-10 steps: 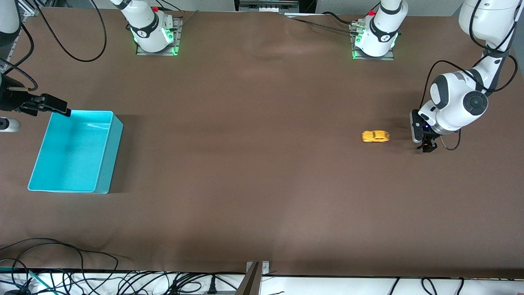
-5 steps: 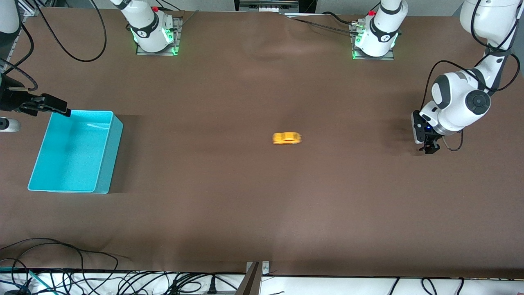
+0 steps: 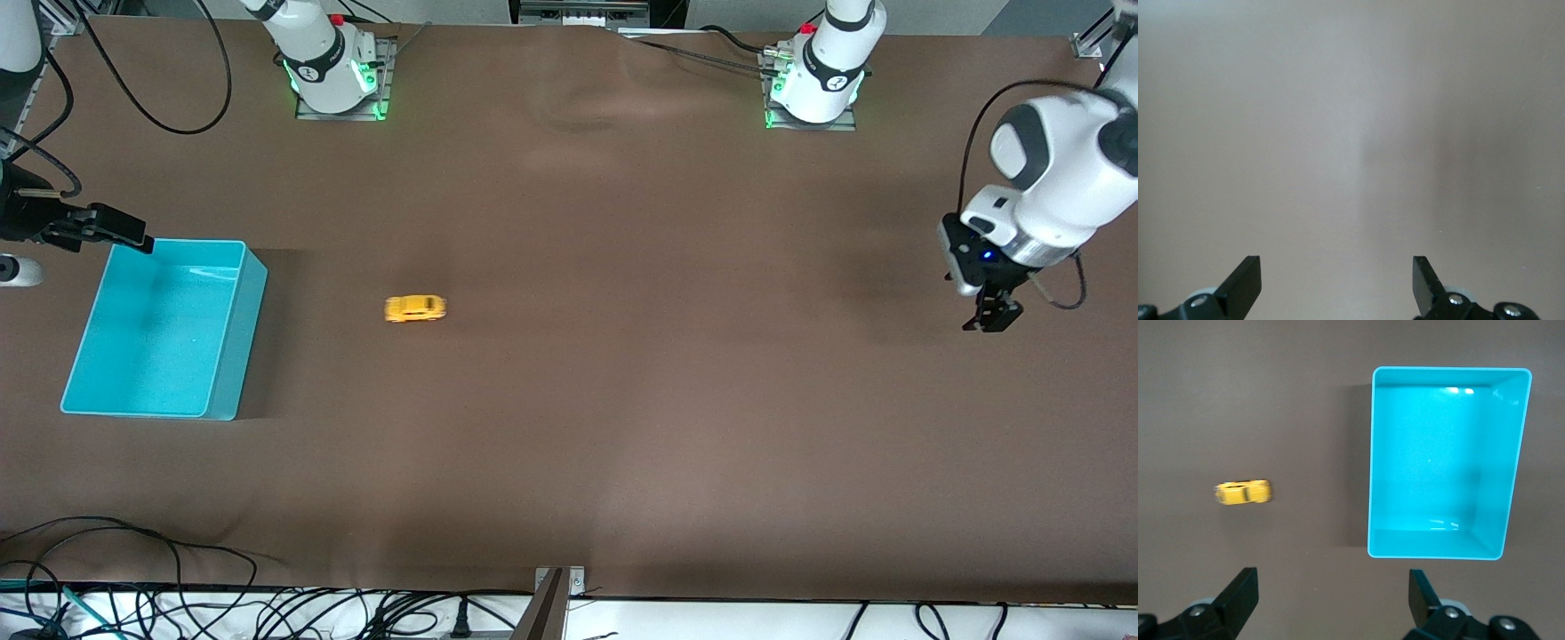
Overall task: Wind up and store yellow beetle car
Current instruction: 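Open the left gripper and lift away, letting the car roll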
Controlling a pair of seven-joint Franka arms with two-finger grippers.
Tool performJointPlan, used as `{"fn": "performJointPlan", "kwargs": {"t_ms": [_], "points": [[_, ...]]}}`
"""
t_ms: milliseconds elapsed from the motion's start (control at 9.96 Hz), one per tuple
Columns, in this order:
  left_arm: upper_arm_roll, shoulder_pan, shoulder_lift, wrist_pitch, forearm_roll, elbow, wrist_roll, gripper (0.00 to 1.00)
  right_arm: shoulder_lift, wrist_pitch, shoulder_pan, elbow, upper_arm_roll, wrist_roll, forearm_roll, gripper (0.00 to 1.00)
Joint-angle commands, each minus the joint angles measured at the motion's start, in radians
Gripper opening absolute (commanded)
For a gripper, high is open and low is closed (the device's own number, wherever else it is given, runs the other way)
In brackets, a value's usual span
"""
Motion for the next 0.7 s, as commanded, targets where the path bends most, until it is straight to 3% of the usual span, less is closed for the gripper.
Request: {"fn": "performJointPlan", "kwargs": {"t_ms": [0,201,602], "points": [[-0.012,-0.05,-0.096,-0.231,0.016,0.158,-0.036,1.0,0.012,-0.009,-0.003,0.027,0.003,-0.009,-0.003,1.0],[-0.084,-0.05,-0.099,-0.41,0.021,0.33,-0.134,1.0,0.012,-0.015,-0.003,0.027,0.003,-0.012,-0.001,1.0],[-0.114,-0.052,-0.12,-0.654,0.022,0.485,-0.541,1.0,0.022,-0.018,0.016,0.022,0.031,-0.021,-0.006,1.0]]}}
